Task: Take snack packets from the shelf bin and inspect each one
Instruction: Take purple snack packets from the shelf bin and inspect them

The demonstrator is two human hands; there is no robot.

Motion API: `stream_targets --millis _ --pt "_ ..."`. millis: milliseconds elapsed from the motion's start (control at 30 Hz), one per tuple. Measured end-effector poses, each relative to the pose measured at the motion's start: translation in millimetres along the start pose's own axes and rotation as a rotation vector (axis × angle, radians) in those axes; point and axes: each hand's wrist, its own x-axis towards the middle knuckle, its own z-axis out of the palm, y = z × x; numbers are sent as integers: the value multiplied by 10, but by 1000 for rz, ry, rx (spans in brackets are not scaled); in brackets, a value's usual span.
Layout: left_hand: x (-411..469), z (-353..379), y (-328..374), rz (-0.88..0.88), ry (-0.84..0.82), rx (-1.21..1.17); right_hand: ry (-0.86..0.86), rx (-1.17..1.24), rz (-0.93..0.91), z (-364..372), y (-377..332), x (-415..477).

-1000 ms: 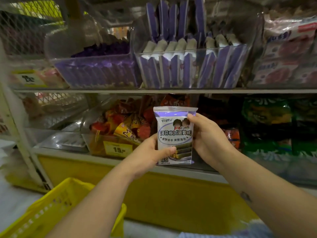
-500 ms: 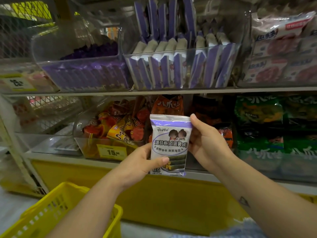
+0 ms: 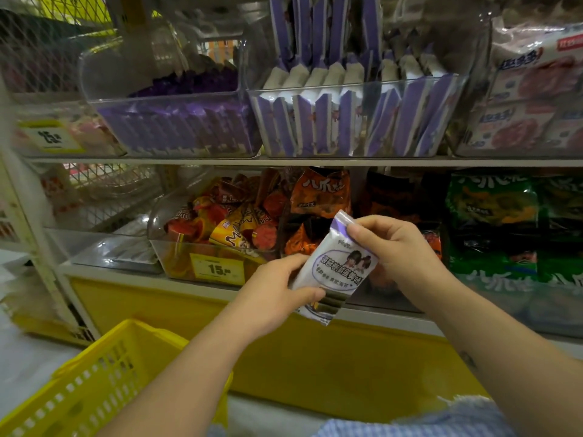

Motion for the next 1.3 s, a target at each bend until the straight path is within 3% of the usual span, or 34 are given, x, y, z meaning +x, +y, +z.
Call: stream_targets --millis 100,233,433,667,867,1200,1300 --pt "-13 -62 42 -33 -40 -297 136 113 68 -9 22 18" --pt "-23 -186 78 -136 83 -793 294 278 182 -26 47 56" --pt "-51 -188 117 -143 174 -973 311 411 279 12 85 63" --pt "-66 -170 169 -70 229 -914 320 382 314 21 74 61" --pt "-43 -151 194 -106 299 -856 315 -209 152 -20 60 39" --pt "-14 -118 128 -305 369 -660 207 216 412 27 -12 -2" --pt "-37 -151 136 -207 350 -620 229 291 417 33 -21 -1"
